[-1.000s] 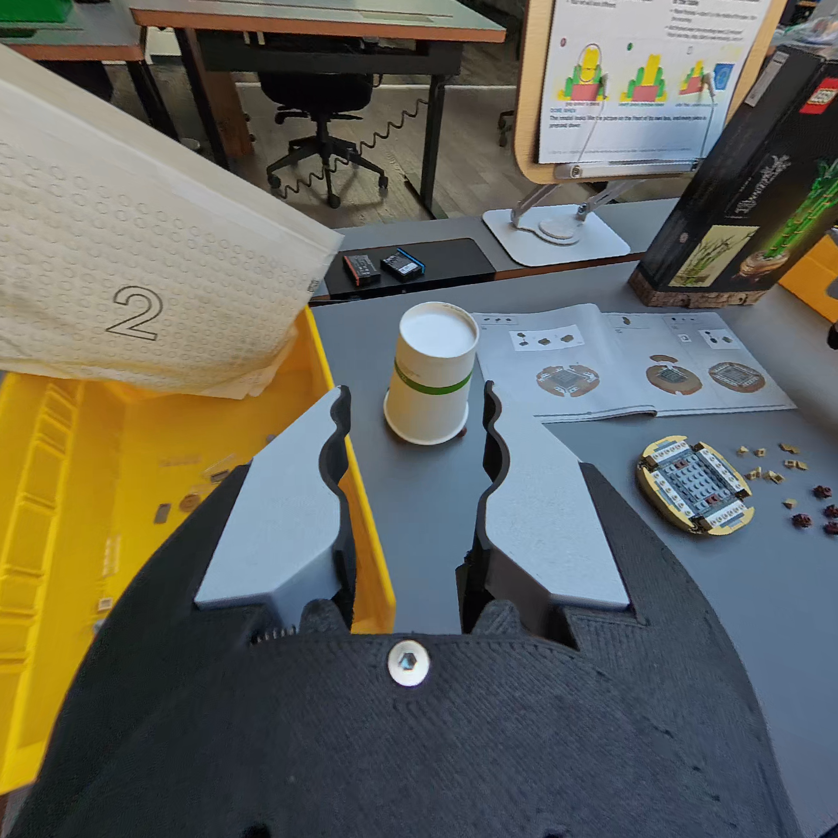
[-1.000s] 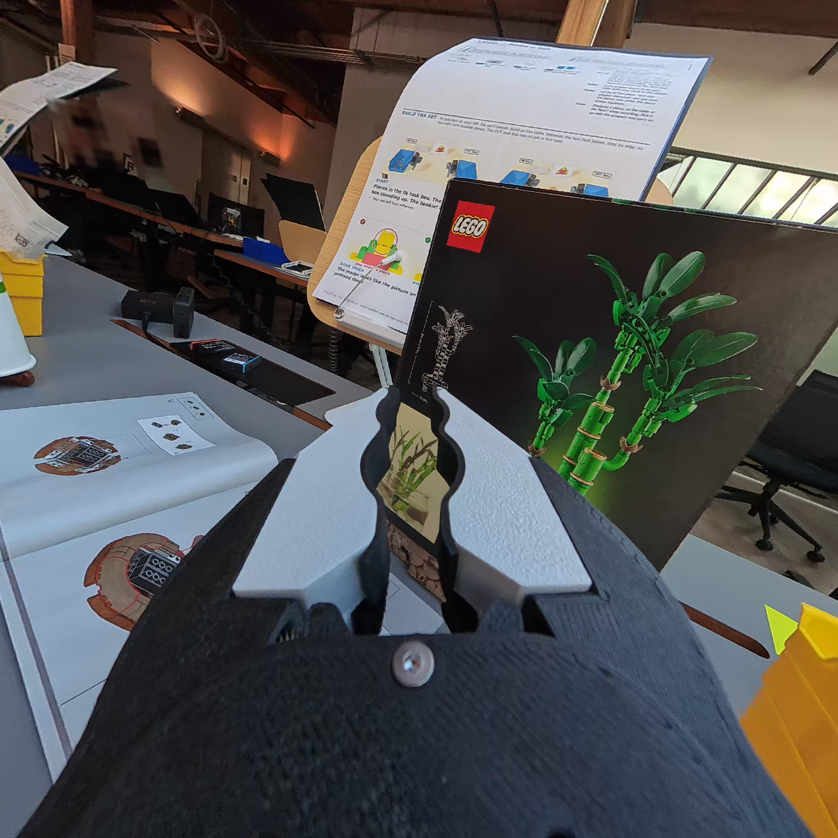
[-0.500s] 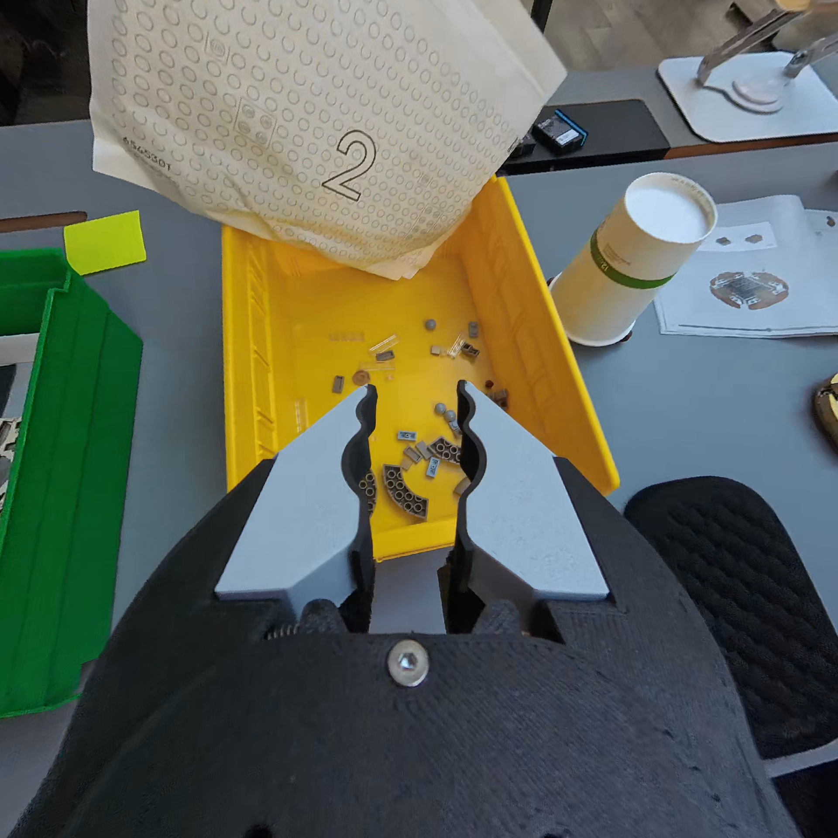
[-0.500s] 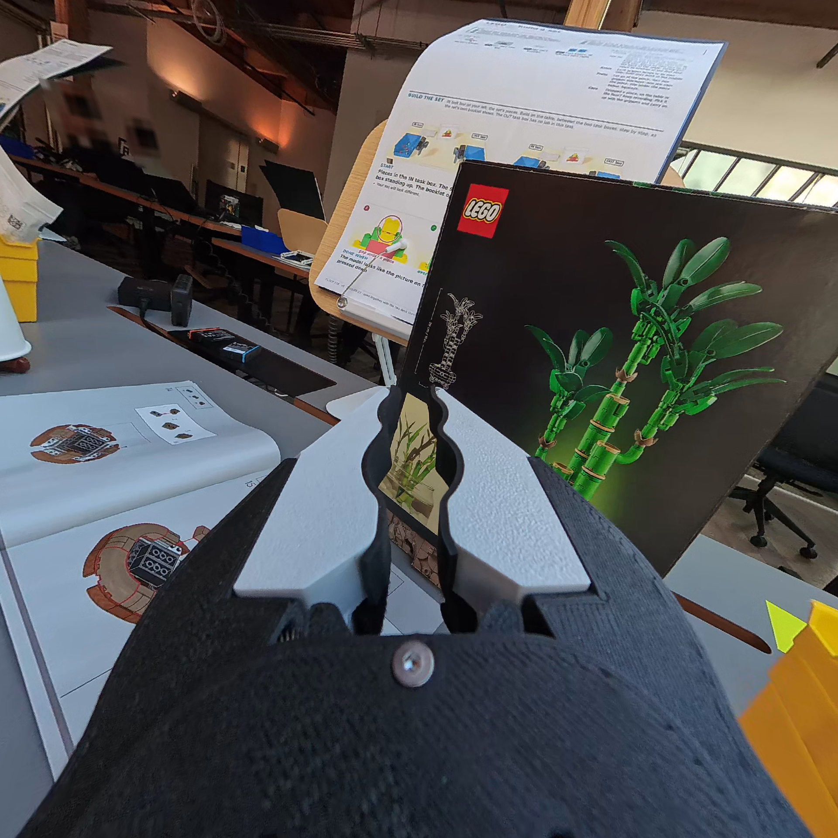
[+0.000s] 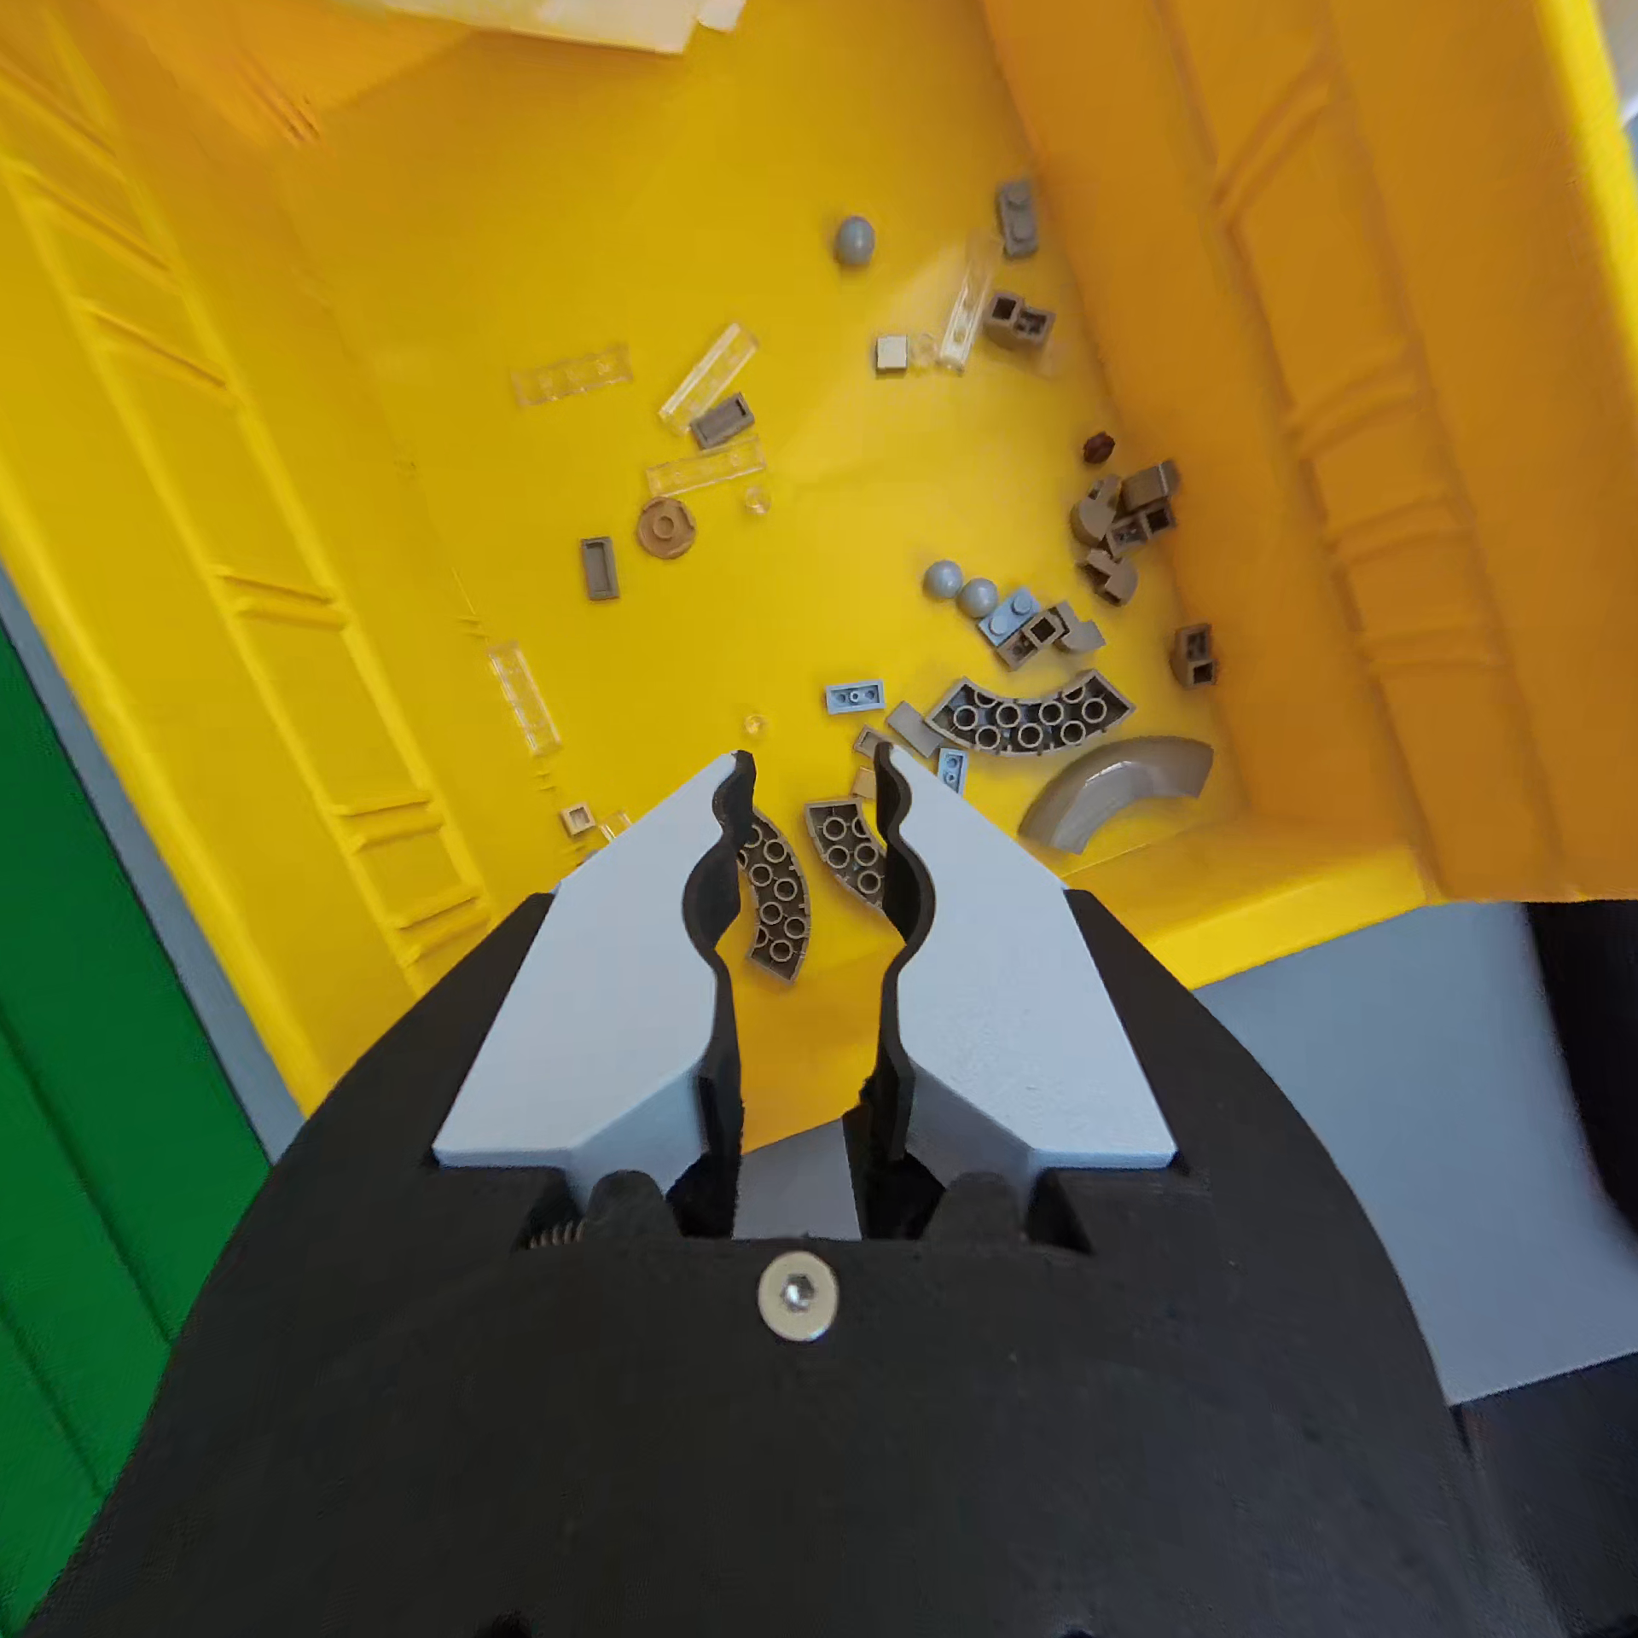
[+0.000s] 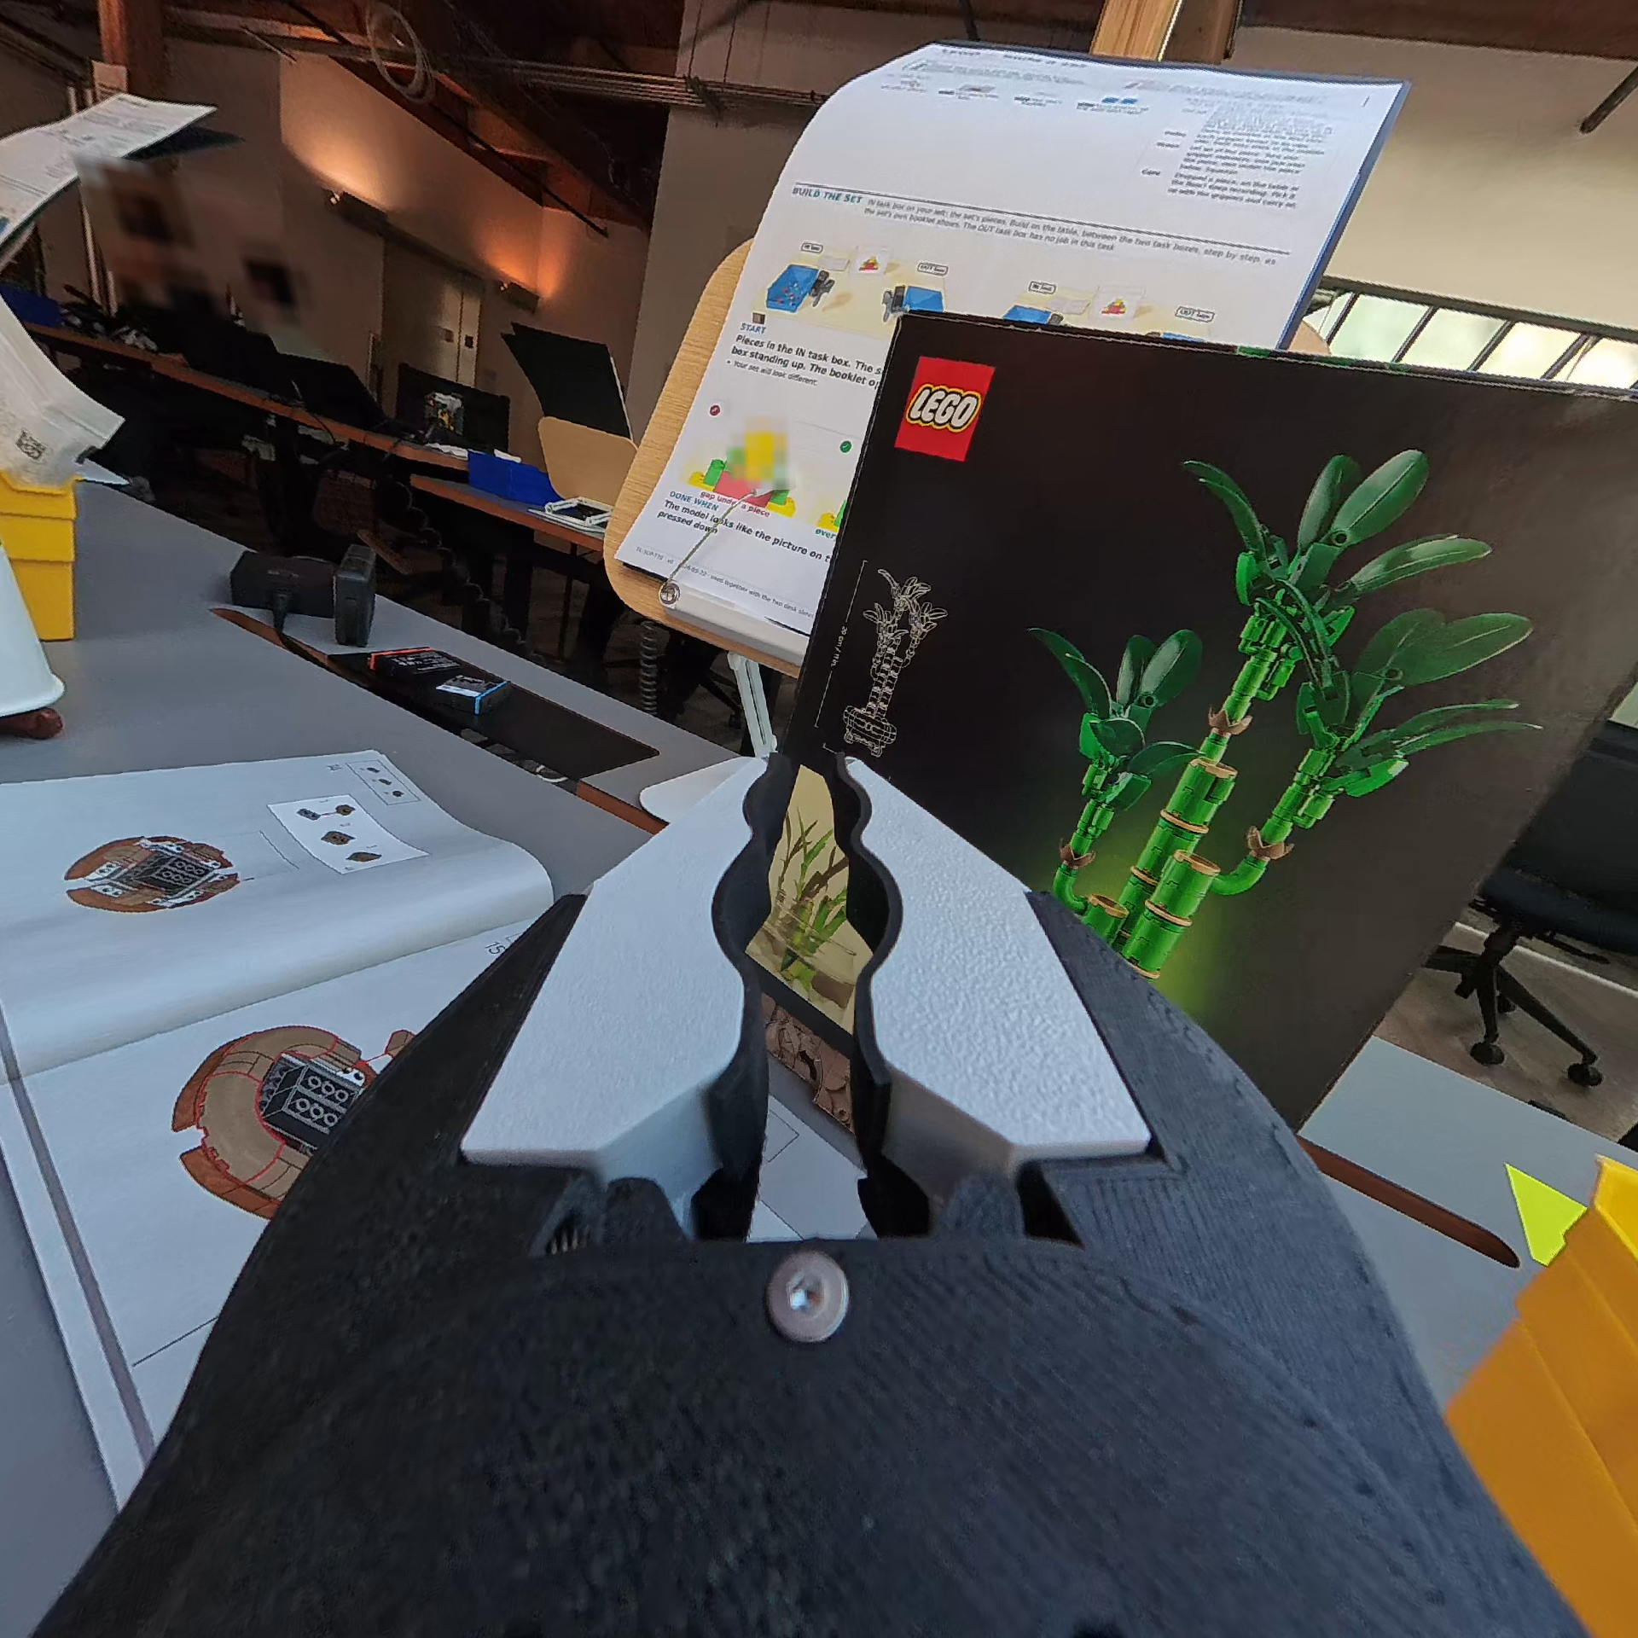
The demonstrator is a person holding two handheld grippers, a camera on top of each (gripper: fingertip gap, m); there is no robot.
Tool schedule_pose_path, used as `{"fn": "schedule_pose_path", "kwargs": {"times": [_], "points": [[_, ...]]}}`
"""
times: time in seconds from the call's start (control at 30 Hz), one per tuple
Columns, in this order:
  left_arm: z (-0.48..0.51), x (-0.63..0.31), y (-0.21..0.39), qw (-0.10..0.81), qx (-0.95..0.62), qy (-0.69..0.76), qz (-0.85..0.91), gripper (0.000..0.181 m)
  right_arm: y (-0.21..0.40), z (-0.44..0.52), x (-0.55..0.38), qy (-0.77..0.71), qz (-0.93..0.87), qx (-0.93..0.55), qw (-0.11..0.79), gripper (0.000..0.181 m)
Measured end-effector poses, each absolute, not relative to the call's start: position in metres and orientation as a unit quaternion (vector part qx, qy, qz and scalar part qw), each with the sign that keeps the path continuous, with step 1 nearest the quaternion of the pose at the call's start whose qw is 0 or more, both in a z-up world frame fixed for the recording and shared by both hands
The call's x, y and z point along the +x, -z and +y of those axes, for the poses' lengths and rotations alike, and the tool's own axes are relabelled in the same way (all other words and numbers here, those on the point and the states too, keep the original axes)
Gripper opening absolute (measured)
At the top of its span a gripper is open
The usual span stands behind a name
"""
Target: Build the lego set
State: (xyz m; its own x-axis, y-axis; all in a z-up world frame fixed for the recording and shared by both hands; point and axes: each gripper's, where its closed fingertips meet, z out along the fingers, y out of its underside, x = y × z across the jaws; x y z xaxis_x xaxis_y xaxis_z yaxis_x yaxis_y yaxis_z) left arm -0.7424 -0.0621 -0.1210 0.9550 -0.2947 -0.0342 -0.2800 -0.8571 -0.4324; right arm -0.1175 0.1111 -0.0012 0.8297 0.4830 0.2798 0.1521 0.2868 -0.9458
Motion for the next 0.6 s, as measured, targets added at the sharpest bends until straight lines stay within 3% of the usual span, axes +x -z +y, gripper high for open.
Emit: {"fn": "schedule_pose_path", "kwargs": {"times": [0.03,0.6], "points": [[-0.063,-0.743,0.127,0.212,-0.964,0.009,0.162,0.027,0.002,0.111,-0.118,-0.109,-0.272,-0.587,0.755,0.009],[-0.07,-0.73,0.149,0.159,-0.946,0.006,0.283,0.027,0.007,0.112,-0.124,-0.111,-0.285,-0.593,0.745,0.009]]}}
